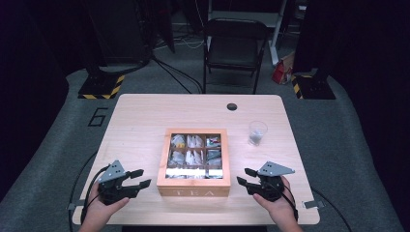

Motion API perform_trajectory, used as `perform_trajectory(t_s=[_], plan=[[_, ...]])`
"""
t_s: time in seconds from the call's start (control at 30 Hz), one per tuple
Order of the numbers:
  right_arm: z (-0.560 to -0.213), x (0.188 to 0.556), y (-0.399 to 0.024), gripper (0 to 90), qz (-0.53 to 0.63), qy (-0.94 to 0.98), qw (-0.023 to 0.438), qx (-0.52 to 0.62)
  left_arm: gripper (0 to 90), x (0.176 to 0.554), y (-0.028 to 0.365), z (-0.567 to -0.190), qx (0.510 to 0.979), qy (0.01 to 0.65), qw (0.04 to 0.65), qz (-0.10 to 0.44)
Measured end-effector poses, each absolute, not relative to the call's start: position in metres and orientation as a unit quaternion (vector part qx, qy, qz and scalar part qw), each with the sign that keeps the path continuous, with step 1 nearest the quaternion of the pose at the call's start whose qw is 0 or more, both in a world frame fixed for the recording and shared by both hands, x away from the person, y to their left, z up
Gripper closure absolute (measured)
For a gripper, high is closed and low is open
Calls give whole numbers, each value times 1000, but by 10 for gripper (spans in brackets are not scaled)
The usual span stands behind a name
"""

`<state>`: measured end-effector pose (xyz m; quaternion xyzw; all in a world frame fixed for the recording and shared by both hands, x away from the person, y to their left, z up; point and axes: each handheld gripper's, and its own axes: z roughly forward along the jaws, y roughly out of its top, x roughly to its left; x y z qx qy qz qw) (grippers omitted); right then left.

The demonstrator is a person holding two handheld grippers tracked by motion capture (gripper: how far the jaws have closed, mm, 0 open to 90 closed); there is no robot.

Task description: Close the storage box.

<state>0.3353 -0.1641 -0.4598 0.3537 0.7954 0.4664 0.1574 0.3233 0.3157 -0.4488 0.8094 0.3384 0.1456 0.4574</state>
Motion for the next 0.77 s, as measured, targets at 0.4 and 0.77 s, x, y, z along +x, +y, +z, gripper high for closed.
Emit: perform_trajectory(t_s=[0.4, 0.77], plan=[[-468, 341, -168, 494, 454, 798, 164, 361, 479, 339, 328, -468, 787, 385, 458, 151], [-477, 345, -171, 456, 439, 799, 174, 371, 474, 344, 328, -479, 786, 396, 452, 149]])
